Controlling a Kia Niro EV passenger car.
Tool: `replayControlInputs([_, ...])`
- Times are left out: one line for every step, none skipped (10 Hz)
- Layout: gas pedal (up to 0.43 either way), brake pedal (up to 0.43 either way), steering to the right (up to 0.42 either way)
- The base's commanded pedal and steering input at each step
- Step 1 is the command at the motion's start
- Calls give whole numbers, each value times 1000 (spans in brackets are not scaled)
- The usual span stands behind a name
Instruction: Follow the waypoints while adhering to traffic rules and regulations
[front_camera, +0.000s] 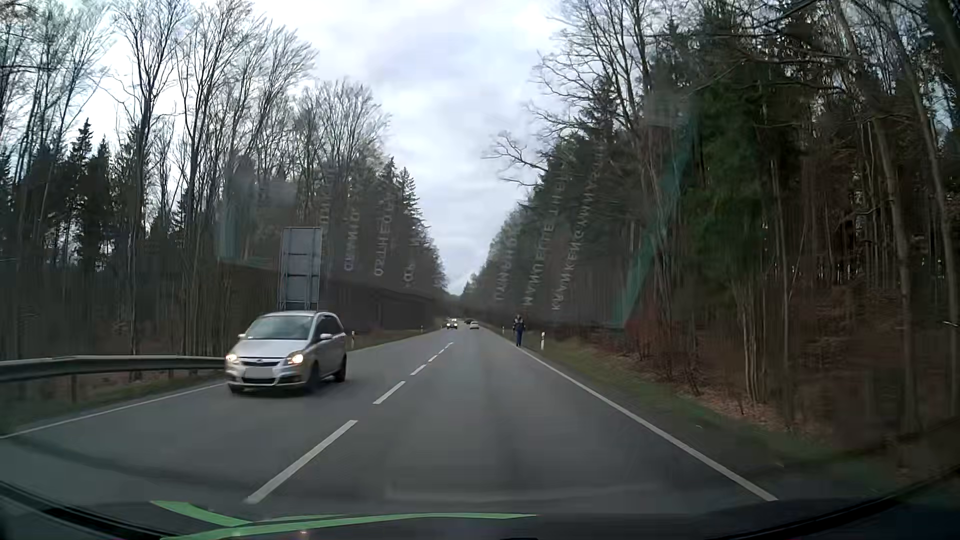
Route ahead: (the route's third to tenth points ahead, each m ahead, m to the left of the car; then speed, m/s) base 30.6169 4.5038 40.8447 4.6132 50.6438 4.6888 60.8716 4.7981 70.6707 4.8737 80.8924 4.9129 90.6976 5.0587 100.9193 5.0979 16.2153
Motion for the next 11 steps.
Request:
replayControlInputs([138, 0, -5])
replayControlInputs([138, 0, -5])
replayControlInputs([138, 0, -4])
replayControlInputs([138, 0, -4])
replayControlInputs([150, 0, -4])
replayControlInputs([150, 0, -4])
replayControlInputs([150, 0, -3])
replayControlInputs([150, 0, -1])
replayControlInputs([150, 0, 1])
replayControlInputs([150, 0, 1])
replayControlInputs([150, 0, 3])
